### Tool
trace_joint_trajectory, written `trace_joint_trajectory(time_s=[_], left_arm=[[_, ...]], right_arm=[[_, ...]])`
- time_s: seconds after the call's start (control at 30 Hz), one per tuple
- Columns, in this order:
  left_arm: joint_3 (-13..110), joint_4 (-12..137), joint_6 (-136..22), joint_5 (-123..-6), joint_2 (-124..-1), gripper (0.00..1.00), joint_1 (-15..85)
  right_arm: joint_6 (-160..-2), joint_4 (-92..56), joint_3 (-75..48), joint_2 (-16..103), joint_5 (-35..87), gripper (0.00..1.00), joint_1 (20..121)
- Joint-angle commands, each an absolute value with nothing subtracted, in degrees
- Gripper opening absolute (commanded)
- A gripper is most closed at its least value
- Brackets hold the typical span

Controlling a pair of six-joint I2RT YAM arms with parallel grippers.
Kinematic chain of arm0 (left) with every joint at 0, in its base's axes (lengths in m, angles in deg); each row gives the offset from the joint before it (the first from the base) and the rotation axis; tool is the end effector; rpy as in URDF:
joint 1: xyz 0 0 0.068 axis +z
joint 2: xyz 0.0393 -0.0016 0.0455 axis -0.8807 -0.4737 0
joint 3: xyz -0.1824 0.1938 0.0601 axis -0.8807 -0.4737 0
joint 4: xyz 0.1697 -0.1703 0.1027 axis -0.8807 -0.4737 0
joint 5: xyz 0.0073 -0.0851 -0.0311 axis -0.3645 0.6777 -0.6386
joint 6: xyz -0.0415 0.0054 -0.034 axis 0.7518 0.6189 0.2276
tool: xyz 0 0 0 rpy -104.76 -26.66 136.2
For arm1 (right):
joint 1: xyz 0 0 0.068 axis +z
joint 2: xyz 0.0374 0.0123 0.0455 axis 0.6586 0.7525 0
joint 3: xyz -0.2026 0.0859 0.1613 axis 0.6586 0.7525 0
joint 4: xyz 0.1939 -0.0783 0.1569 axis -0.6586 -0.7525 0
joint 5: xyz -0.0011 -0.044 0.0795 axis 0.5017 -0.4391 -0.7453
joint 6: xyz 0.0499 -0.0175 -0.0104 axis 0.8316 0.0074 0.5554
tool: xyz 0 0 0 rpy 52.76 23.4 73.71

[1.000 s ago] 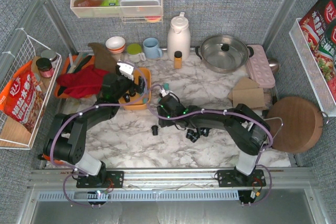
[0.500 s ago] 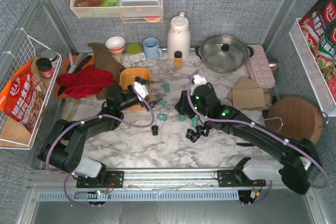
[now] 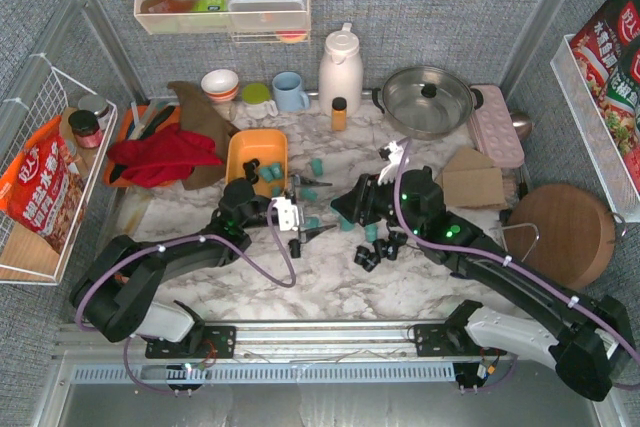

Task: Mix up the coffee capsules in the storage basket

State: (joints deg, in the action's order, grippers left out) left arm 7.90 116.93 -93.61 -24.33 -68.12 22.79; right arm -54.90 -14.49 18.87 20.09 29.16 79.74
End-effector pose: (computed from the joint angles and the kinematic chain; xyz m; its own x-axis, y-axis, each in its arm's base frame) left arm 0.2015 -0.1971 0.2364 0.5021 -0.0428 -0.8638 0.8638 0.0736 0.4984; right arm 0.1848 0.1509 0.3126 -0.5021 0.2925 -0.8139 -0.4856 0.6834 0.5451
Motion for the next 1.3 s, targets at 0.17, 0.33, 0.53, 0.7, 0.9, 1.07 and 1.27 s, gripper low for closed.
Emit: trace_joint_trajectory(time_s=[0.17, 0.33, 0.53, 0.7, 0.9, 1.07, 1.27], left_arm=[[5.64, 130.78, -86.68, -24.44, -67.45, 0.99, 21.3], [6.12, 130.82, -85.86, -22.36, -67.58, 0.85, 21.06], [6.12, 130.42, -86.2, -22.47, -67.65, 0.62, 20.94], [6.37, 128.11, -87.84, -23.98, -67.62, 0.53, 20.95], [7.27, 124.53, -88.9, -28.46, -67.24, 0.42, 20.95], [7.33, 122.6, -89.32, -31.89, -66.98, 0.4, 21.03], [7.3, 122.73, -88.29, -38.43, -67.64, 0.39, 24.38]], right_arm=[[-50.5, -2.86, 21.2, 22.01, 23.3, 0.41, 79.79], [-49.59, -1.03, 21.42, 23.11, 22.54, 0.41, 80.11], [-49.21, -0.35, 21.24, 23.86, 22.08, 0.42, 80.42], [-49.24, -0.66, 21.08, 23.36, 21.85, 0.44, 80.48], [-49.97, -3.45, 20.17, 23.08, 22.56, 0.6, 80.48], [-51.74, -7.7, 19.14, 21.3, 26.44, 0.74, 80.47], [-55.09, -14.53, 17.51, 19.82, 31.27, 0.78, 80.46]])
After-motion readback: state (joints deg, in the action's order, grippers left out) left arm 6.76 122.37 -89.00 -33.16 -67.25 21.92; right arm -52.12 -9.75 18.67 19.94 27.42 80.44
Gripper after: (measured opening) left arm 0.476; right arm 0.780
